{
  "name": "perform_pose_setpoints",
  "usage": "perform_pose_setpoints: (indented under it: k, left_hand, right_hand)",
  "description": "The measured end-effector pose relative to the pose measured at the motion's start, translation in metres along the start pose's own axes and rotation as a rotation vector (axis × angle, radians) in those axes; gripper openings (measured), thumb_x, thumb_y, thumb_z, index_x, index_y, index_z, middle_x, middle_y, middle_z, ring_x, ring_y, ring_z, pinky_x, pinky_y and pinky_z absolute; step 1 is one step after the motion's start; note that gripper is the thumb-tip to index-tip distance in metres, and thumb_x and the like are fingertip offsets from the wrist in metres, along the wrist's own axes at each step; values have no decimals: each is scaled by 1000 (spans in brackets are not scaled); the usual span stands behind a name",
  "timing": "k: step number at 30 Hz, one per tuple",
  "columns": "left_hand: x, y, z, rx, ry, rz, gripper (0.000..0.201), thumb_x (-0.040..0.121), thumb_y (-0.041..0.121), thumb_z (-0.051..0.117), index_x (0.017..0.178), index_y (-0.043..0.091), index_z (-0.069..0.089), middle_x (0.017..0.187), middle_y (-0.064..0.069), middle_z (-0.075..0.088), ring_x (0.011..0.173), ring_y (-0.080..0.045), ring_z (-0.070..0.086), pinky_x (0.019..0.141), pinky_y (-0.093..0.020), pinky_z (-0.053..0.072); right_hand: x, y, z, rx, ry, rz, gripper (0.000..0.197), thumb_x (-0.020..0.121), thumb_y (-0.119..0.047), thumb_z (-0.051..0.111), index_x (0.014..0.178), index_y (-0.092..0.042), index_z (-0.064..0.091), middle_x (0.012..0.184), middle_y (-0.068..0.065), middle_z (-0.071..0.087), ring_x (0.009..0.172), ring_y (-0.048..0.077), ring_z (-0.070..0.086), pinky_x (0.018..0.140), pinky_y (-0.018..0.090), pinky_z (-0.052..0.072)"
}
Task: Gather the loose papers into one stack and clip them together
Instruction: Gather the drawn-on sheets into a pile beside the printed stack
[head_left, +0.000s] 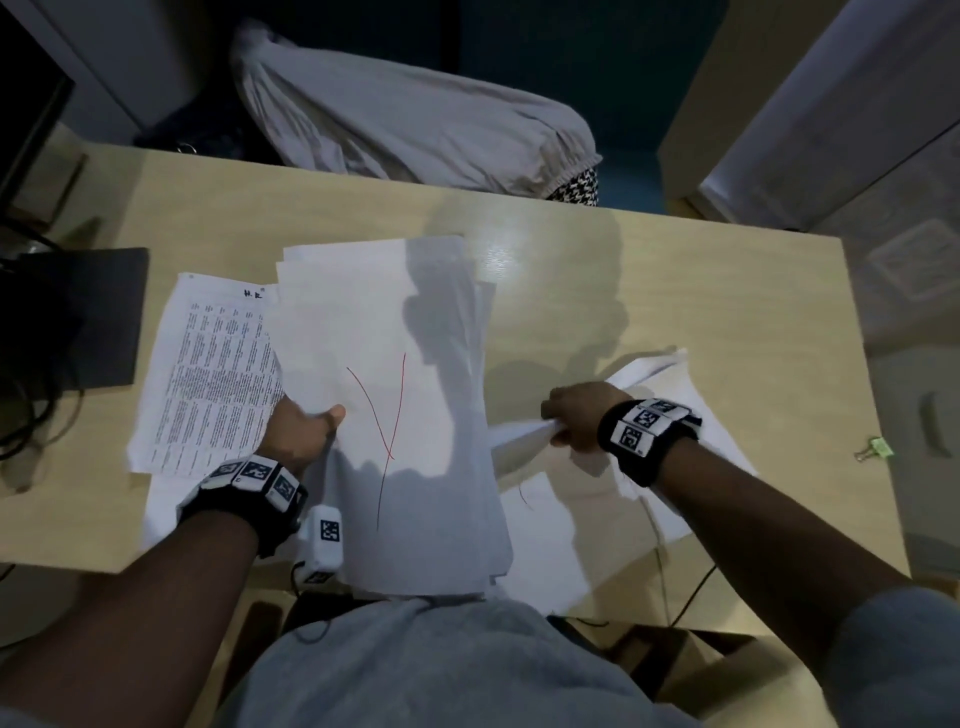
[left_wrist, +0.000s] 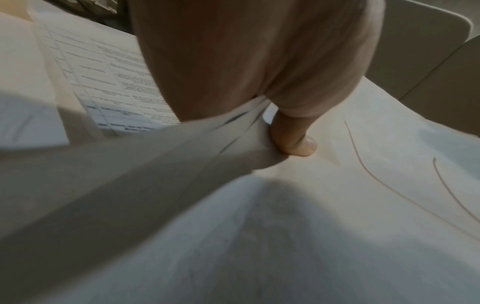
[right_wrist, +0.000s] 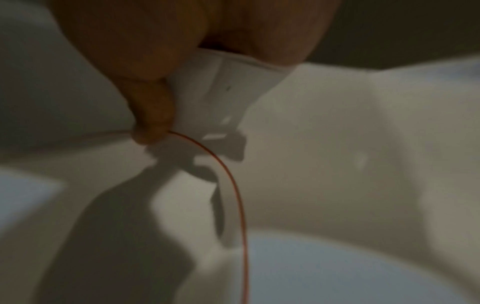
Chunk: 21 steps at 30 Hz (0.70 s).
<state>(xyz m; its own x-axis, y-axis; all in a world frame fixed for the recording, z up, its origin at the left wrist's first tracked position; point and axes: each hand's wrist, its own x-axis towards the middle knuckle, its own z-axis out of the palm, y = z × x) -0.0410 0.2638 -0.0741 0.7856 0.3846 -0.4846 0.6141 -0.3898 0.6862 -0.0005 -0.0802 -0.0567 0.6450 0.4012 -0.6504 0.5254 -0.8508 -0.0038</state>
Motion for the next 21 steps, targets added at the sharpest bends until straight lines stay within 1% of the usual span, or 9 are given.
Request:
perform_pose_setpoints:
  k: [2,5,8,10,14,16,18,19,21]
  left_hand:
    - [-2,5,4,-6,-19,9,35,87,8,64,114,-11,58,114,-22,64,111,-33,59,102,-45,44]
    - [-2,10,10,-34,-43,13,34,87,6,64,115,-11,58,113,-21,64,106,-30,60,101,-44,45]
    - [-1,13,15,-68,-62,19,36,85,5,65,119,-8,58,116,-20,64,111,-32,60,103,-47,44]
    - [-2,17,22,-100,-90,21,37,86,1,63,121,-6,57,117,-19,64,111,-31,60,102,-44,44]
    - [-4,31,40,-77,-163,57,40,85,8,66,122,-2,57,117,-18,65,109,-33,61,100,-47,46]
    - [-4,36,48,-42,-217,62,37,83,10,66,119,1,59,115,-20,66,109,-36,62,98,-51,48]
    - [-3,37,55,-21,-261,53,36,83,11,67,117,1,59,114,-22,66,109,-38,61,97,-52,48]
    - [-3,37,59,-1,-275,60,41,82,14,68,120,2,58,116,-19,66,110,-36,61,99,-50,47]
    - [-5,34,64,22,-306,80,52,81,20,69,129,6,53,122,-9,63,115,-28,59,104,-45,43]
  right_hand:
    - [0,11,-6,217,22,189,40,88,-41,57,124,-26,50,121,9,61,110,30,58,85,34,44]
    - [-3,31,-6,673,179,392,40,84,-33,65,121,-21,58,116,11,66,104,27,62,82,32,46]
    - [-9,34,-4,1254,404,442,34,87,-15,65,120,-12,60,106,4,63,101,18,58,79,27,40]
    - [-13,24,-5,1505,505,467,39,88,-14,65,125,-8,57,107,3,61,100,19,57,81,27,40]
    - [-14,-12,-5,1733,566,446,41,92,-24,60,127,-4,55,119,13,63,106,27,61,85,32,46]
    - [-11,-30,-7,1798,555,422,51,94,-43,50,133,-10,50,130,9,57,116,26,56,97,38,45]
    - [-8,-40,-4,1770,471,343,76,81,-67,50,137,-16,45,138,6,52,123,26,51,106,46,40]
    - [-6,-43,-2,1723,437,323,80,73,-67,60,135,-17,45,134,6,55,120,26,53,103,46,42]
    - [-3,-48,1,1583,423,342,72,69,-41,78,129,-16,46,122,3,60,109,24,58,92,40,49]
